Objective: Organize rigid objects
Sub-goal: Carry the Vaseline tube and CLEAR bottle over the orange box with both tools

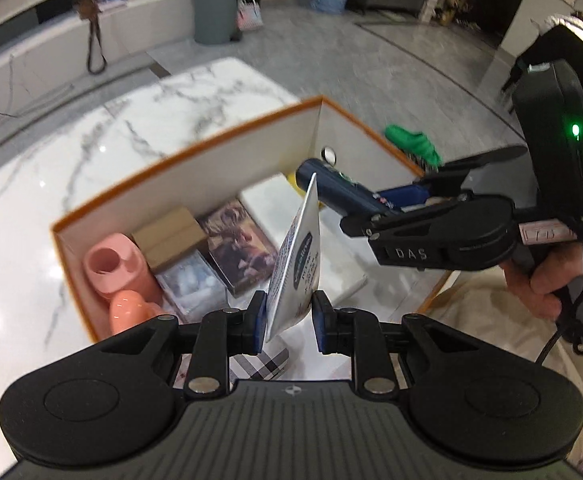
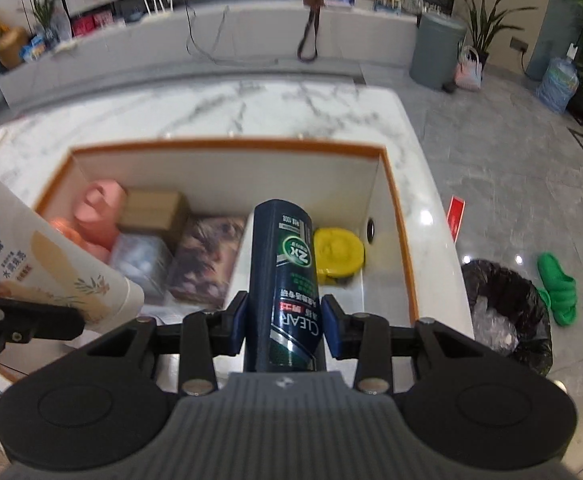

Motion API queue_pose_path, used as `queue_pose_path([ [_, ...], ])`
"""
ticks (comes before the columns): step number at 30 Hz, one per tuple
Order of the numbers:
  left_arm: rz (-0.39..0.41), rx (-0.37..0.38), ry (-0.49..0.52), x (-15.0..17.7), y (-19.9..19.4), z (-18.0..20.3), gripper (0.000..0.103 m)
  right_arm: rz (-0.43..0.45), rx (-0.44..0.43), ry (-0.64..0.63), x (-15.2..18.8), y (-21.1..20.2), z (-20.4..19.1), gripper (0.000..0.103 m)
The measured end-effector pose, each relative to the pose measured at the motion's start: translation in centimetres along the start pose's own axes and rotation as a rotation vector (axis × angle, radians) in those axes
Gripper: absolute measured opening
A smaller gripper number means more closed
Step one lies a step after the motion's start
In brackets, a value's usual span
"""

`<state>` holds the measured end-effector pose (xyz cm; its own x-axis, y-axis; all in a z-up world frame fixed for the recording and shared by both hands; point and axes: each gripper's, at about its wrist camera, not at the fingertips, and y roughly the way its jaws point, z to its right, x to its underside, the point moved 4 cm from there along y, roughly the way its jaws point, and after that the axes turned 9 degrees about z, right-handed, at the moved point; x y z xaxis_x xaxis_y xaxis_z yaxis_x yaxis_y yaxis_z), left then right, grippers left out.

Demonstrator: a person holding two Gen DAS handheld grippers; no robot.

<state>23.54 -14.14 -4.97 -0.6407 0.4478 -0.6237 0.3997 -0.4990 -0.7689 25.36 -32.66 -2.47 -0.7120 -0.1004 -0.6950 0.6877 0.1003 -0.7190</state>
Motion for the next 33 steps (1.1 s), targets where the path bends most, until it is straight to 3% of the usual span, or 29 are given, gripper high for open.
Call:
queue_pose_path([
  [8,-0.084,0.043,-0.018,0.9,3.9,-1.1,0.026,-0.047,0.084,-0.085,0.6,2.8,-0.3,0.038],
  [15,-0.141,0.060,-0.002,1.6,5.3,-0.6,0.026,-0.106,0.060,-0.056,1.2,3.8,-0.1,0.038],
  [20,-0.168,0.032,-0.025,2.0,5.8,-0.6,0.026,-0.090,0.046,-0.039,1.6,3.2,0.0,0.039],
  [27,-0.196,0.021,-0.031,2.2,6.6,0.3,0.026,-0.004,0.032,-0.064,0.2,1.3,0.5,0.037],
  [33,-0.238,0.014,-0.066,2.4,7.7,0.5,0.026,-0.001,0.020,-0.048,0.6,0.6,1.3,0.037],
])
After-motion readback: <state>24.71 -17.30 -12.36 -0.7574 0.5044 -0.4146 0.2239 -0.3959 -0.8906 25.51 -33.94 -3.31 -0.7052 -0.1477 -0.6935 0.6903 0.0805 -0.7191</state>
